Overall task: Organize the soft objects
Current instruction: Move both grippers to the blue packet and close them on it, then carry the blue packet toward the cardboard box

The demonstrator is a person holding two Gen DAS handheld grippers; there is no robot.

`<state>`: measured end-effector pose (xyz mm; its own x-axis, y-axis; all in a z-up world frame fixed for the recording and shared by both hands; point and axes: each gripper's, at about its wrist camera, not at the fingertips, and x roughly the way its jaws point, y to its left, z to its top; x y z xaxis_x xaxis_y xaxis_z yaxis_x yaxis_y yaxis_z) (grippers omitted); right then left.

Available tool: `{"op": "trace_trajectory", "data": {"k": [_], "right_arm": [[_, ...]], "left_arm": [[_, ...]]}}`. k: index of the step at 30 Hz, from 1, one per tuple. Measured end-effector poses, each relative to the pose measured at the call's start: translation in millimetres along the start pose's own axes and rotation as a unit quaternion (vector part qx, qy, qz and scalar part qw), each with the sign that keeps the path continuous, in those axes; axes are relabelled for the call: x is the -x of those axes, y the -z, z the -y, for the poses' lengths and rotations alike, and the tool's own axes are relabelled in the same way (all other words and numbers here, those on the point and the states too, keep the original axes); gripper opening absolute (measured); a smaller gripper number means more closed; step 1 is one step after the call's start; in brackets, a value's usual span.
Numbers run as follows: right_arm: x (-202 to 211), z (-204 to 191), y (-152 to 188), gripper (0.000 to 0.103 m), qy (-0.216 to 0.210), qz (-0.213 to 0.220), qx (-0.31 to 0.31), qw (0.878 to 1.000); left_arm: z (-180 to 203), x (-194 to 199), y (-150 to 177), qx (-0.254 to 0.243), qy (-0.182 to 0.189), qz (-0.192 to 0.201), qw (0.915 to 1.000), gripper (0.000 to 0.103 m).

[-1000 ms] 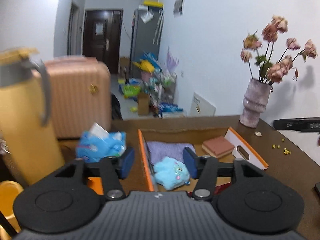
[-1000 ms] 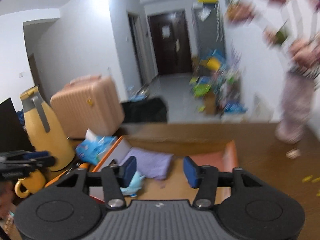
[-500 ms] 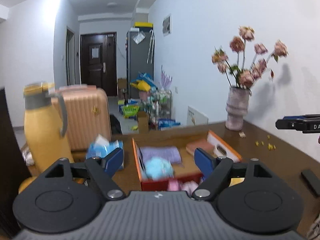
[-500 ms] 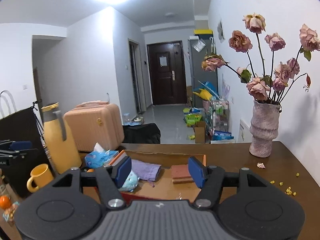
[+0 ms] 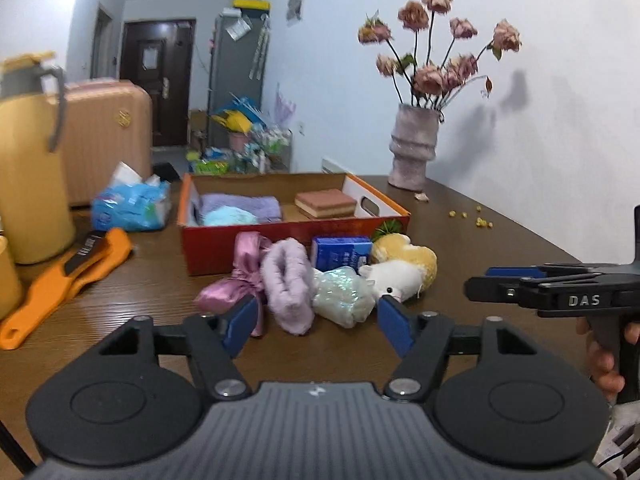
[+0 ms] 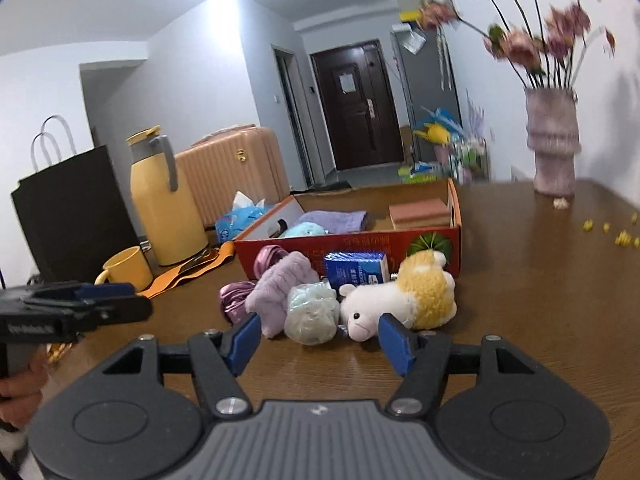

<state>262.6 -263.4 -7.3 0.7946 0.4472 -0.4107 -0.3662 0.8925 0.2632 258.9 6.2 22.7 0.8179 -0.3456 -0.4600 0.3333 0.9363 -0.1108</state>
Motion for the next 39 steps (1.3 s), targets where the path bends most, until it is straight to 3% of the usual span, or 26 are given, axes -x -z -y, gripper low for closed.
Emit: {"op": "trace_trajectory", "data": {"k": [4, 7, 10, 14, 17, 21, 26, 31, 35, 39], "right_arm": [[-35.3, 22.5, -11.6, 0.061, -0.008, -0.01, -0.039, 0.999], [-82.2, 42.0, -31.7, 0.048, -0.01, -0.018, -0.071, 0.997], [-130.8, 58.8, -48.6, 0.043, -0.014, -0.038, -0.101, 0.994], [-171.8, 76.0, -56.6, 0.038, 0.0, -0.062, -0.127, 0.99], [-184.2, 80.6, -59.4, 0.031, -0.012, -0.071, -0.125, 0.99], [-184.0, 77.6, -61.6, 0.026, -0.006, -0.066, -0.121, 0.99], [-123.7, 53.5, -68.1, 0.024, -0.031, -0.002, -0.092, 0.995], [-49.0, 10.4, -29.5, 0.024, -0.054, 0.012, -0.039, 0.998], [-30.4, -9.4, 16.6, 0.024, -0.056, -0.026, -0.037, 0.997], [-15.7, -23.7, 54.1, 0.026, -0.042, -0.049, -0.019, 0.998]], "left_arm": [[-2.4, -60.7, -30.2, 0.023, 0.045, -0.02, 0.9985, 0.055], [-4.0, -129.2, -60.2, 0.042, 0.06, -0.063, 0.9953, 0.045], [-11.6, -187.2, -72.7, 0.066, 0.038, -0.11, 0.991, 0.034], [-31.3, -223.4, -70.3, 0.114, 0.05, -0.144, 0.9817, 0.034], [-39.6, -228.6, -68.8, 0.137, 0.062, -0.139, 0.9788, 0.03], [-34.8, -210.7, -74.7, 0.134, 0.065, -0.119, 0.9817, 0.026], [-14.6, -126.2, -80.9, 0.099, 0.086, -0.049, 0.9902, 0.026], [0.3, -50.3, -16.0, 0.111, 0.095, -0.038, 0.9886, 0.026], [5.4, -32.8, 32.5, 0.115, 0.072, -0.066, 0.9886, 0.026], [8.2, -16.8, 65.0, 0.118, 0.083, -0.094, 0.9851, 0.029]]}}
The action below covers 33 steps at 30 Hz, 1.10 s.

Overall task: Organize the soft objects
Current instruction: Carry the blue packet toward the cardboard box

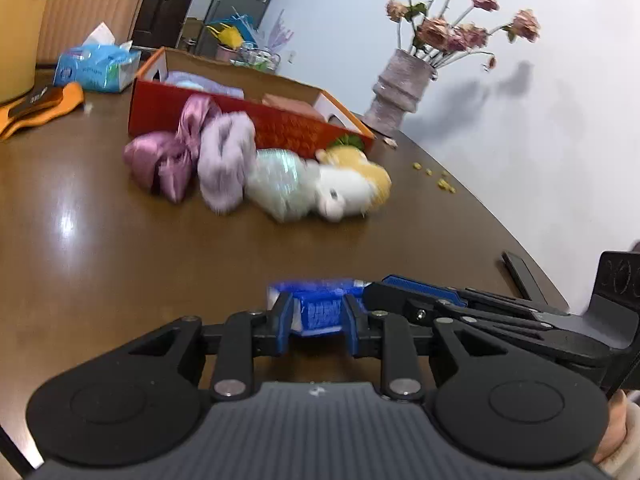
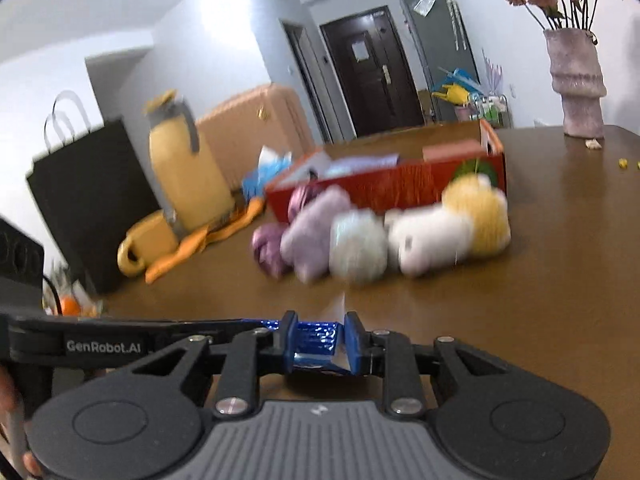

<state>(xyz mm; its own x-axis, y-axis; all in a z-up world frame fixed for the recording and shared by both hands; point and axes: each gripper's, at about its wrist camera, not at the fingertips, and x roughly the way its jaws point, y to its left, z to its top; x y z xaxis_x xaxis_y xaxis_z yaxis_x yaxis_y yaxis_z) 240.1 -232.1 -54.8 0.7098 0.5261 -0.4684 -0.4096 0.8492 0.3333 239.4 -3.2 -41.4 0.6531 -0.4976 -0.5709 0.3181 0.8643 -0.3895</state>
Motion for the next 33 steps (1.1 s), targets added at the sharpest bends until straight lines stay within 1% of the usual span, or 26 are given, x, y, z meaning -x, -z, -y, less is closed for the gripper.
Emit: {"op": "trace_trajectory", "data": {"k": [1, 2, 3, 4, 5, 7, 11, 13, 14, 15, 16, 18, 19, 21, 24, 26, 28, 29, 31, 32, 33], "right_arm": [[7.4, -3.1, 8.7, 0.029, -0.007, -0.001, 0.0, 1.0], [13.2, -4.2, 17.5, 0.029, -0.014, -0.014, -0.004, 1.0], [18.5, -2.9, 23.7, 0.029, -0.023, -0.024, -0.014, 0.999], [24.2, -0.3, 29.0, 0.029, -0.031, -0.025, -0.028, 0.999], [28.4, 2.1, 31.3, 0.029, -0.036, -0.024, -0.04, 0.998], [34.2, 5.2, 32.4, 0.03, -0.046, -0.018, -0.052, 0.997], [25.0, 10.0, 30.9, 0.031, -0.023, -0.018, -0.076, 0.997], [16.3, 12.6, 30.3, 0.03, -0.022, -0.021, -0.088, 0.996], [12.1, 14.9, 30.9, 0.03, -0.022, -0.024, -0.096, 0.995], [7.2, 16.8, 32.7, 0.03, -0.022, -0.03, -0.104, 0.994], [3.7, 18.0, 33.6, 0.028, -0.023, -0.034, -0.109, 0.993], [2.1, 17.8, 32.5, 0.024, -0.018, -0.031, -0.104, 0.994], [1.9, 17.6, 30.0, 0.022, -0.016, -0.031, -0.101, 0.994], [1.6, 15.9, 21.1, 0.02, -0.013, -0.027, -0.097, 0.995], [2.1, 10.5, -11.1, 0.02, -0.01, 0.005, -0.07, 0.997], [-4.1, 10.3, -49.4, 0.02, -0.006, 0.033, -0.042, 0.999], [-20.6, 14.5, -98.0, 0.02, -0.003, 0.057, -0.013, 0.998], [-31.7, 16.9, -120.3, 0.02, 0.006, 0.065, 0.0, 0.998], [-61.9, 26.1, -165.7, 0.02, 0.023, 0.074, 0.013, 0.997], [-79.0, 32.1, -185.6, 0.02, 0.037, 0.073, 0.016, 0.996], [-97.4, 39.1, -203.6, 0.02, 0.048, 0.069, 0.022, 0.996]], "left_arm": [[-2.0, 4.3, 6.5, 0.002, 0.012, -0.011, 0.9999, 0.03], [-5.8, 8.7, 11.0, 0.01, 0.024, -0.017, 0.9995, 0.031], [-10.6, 14.0, 14.6, 0.02, 0.04, -0.019, 0.9988, 0.037], [-14.1, 19.1, 15.7, 0.028, 0.053, -0.015, 0.9981, 0.041], [-14.5, 21.3, 15.4, 0.031, 0.054, -0.01, 0.998, 0.043], [-14.9, 21.2, 11.9, 0.032, 0.046, -0.004, 0.9984, 0.043], [-17.8, 8.5, 5.2, 0.047, 0.045, -0.021, 0.9977, 0.042], [-22.4, 2.4, 5.7, 0.056, 0.045, -0.029, 0.997, 0.035], [-24.1, -1.0, 7.8, 0.061, 0.045, -0.031, 0.9966, 0.027], [-25.7, -2.7, 8.9, 0.059, 0.045, -0.029, 0.9968, 0.022], [-26.4, -3.0, 9.7, 0.055, 0.041, -0.025, 0.9973, 0.02], [-28.7, -4.7, 7.8, 0.058, 0.043, -0.025, 0.9971, 0.019], [-29.6, -5.7, 4.7, 0.062, 0.043, -0.024, 0.9969, 0.019], [-26.9, -6.2, -7.4, 0.058, 0.04, -0.012, 0.9975, 0.019], [-19.6, -5.8, -50.2, 0.033, 0.053, 0.027, 0.9977, 0.019], [-17.9, -16.0, -95.0, 0.022, 0.051, 0.038, 0.9977, 0.019], [-19.2, -35.4, -146.9, -0.003, 0.046, 0.055, 0.9974, 0.019], [-22.5, -48.1, -170.2, -0.004, 0.041, 0.057, 0.9975, 0.019], [-34.1, -85.0, -217.7, 0.004, 0.042, 0.041, 0.9982, 0.019], [-42.2, -102.9, -234.8, 0.018, 0.044, 0.032, 0.9984, 0.019], [-50.0, -123.8, -250.2, 0.02, 0.045, 0.021, 0.9986, 0.019]]}}
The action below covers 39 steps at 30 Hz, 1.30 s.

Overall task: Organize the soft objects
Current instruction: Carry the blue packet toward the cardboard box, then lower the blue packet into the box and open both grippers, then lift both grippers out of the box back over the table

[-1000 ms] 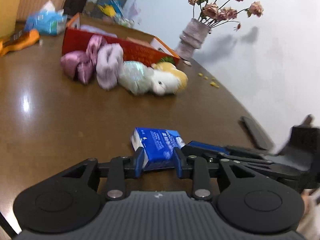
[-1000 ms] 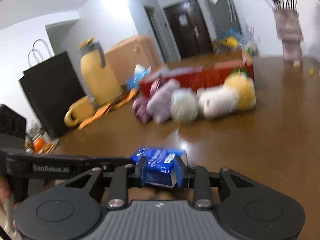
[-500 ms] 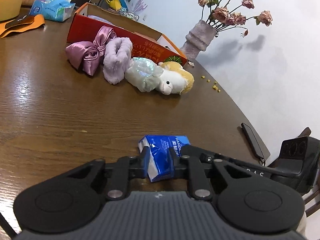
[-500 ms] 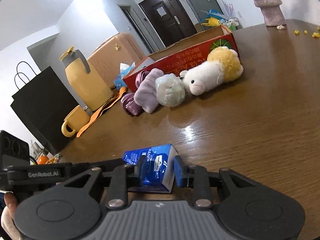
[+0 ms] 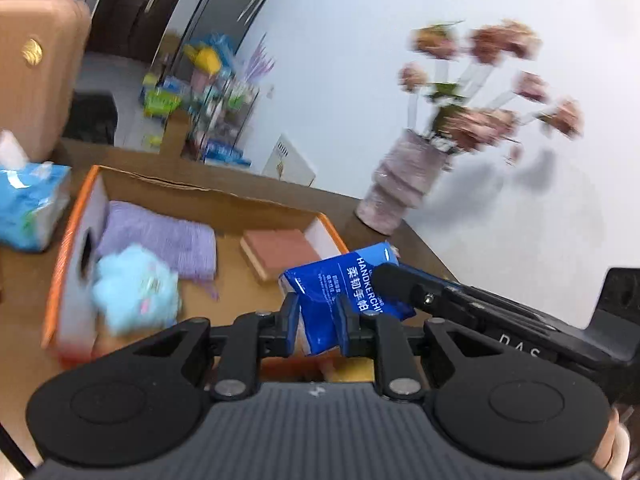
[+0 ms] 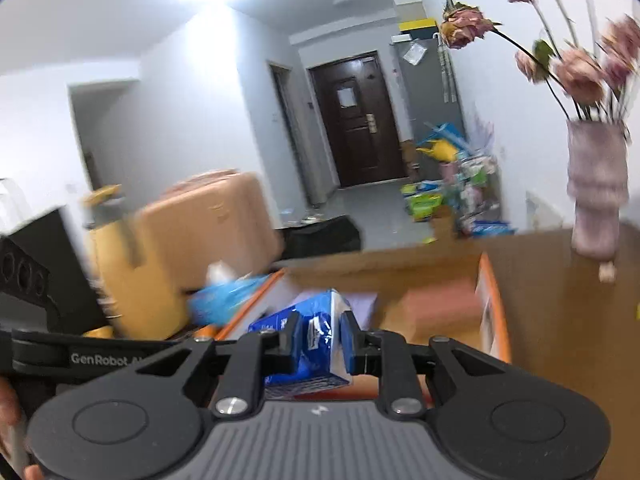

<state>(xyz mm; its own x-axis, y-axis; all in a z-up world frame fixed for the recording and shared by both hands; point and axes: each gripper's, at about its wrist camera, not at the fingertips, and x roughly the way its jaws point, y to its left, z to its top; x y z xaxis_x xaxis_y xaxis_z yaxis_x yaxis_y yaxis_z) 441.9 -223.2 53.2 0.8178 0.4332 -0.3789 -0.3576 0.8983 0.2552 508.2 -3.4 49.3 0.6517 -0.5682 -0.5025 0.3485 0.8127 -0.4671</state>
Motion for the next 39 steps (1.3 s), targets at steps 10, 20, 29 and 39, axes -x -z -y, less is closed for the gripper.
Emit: {"op": "trace_trajectory", "data": {"k": [10, 20, 29, 39], "right_arm": [[-207.3, 68.8, -34.8, 0.017, 0.048, -0.151, -0.061, 0.985], [-255.5, 88.0, -26.0, 0.016, 0.068, -0.203, -0.081, 0.973], [-152.6, 63.4, -87.4, 0.027, 0.07, -0.124, -0.034, 0.989], [10.8, 37.6, -110.7, 0.039, 0.091, -0.063, 0.038, 0.993]], "left_arm": [[-79.9, -157.1, -59.2, 0.027, -0.131, -0.107, 0.9853, 0.018], [-80.2, -166.6, -61.4, 0.015, -0.149, -0.099, 0.9838, 0.028], [-31.9, -43.8, -89.4, -0.049, -0.169, -0.026, 0.9841, 0.038], [42.9, 95.6, -61.2, -0.116, -0.217, 0.04, 0.9685, 0.051]]}}
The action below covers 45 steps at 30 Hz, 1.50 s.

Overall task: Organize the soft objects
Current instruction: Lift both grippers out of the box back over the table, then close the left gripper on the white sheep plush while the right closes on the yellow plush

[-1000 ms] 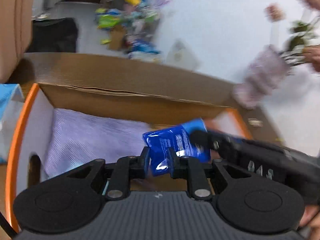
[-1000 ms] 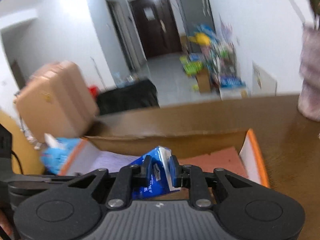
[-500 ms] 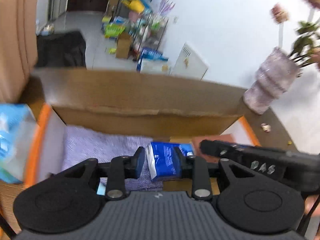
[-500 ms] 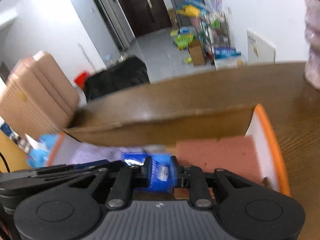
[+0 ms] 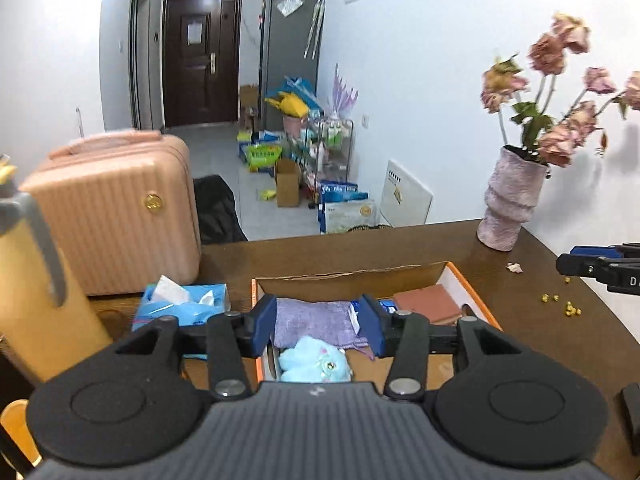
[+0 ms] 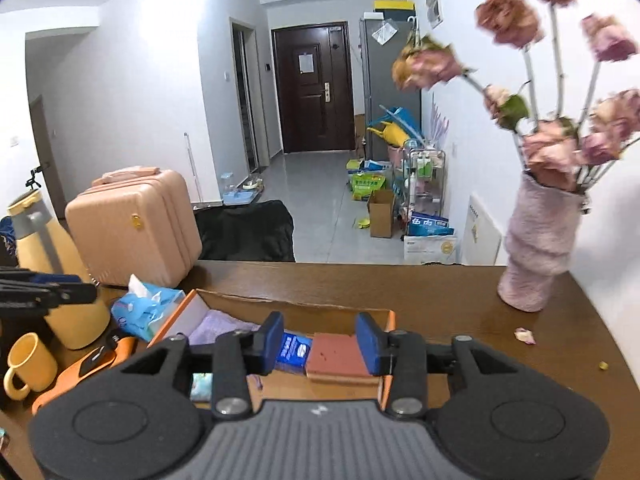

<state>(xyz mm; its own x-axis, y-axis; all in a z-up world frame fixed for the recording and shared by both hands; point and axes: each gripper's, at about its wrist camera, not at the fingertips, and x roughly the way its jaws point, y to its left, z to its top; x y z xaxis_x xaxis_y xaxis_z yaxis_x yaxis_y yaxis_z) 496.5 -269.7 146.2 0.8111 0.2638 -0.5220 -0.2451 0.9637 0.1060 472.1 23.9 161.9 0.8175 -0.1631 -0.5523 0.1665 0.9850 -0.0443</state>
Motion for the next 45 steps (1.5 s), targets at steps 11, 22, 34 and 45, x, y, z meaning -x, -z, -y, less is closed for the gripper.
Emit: {"op": "trace_trajectory", "data": {"k": [11, 22, 34, 45], "right_arm": [[101.6, -14.3, 114.8, 0.054, -0.046, 0.07, 0.015, 0.996], [173.9, -33.9, 299.6, 0.079, -0.04, 0.116, 0.014, 0.992], [177.8, -22.3, 342.7, 0.079, -0.052, 0.078, -0.039, 0.995], [73.6, 23.1, 253.3, 0.079, -0.062, 0.065, -0.061, 0.994]], "left_arm": [[42.7, 99.5, 134.3, -0.022, 0.004, 0.082, 0.9964, 0.083], [64.7, 156.7, 286.7, 0.003, -0.014, 0.082, 0.9965, 0.092], [73.3, 136.8, 297.4, 0.01, 0.02, 0.044, 0.9988, 0.092], [124.6, 30.2, 240.6, 0.01, 0.122, 0.011, 0.9924, 0.076]]}}
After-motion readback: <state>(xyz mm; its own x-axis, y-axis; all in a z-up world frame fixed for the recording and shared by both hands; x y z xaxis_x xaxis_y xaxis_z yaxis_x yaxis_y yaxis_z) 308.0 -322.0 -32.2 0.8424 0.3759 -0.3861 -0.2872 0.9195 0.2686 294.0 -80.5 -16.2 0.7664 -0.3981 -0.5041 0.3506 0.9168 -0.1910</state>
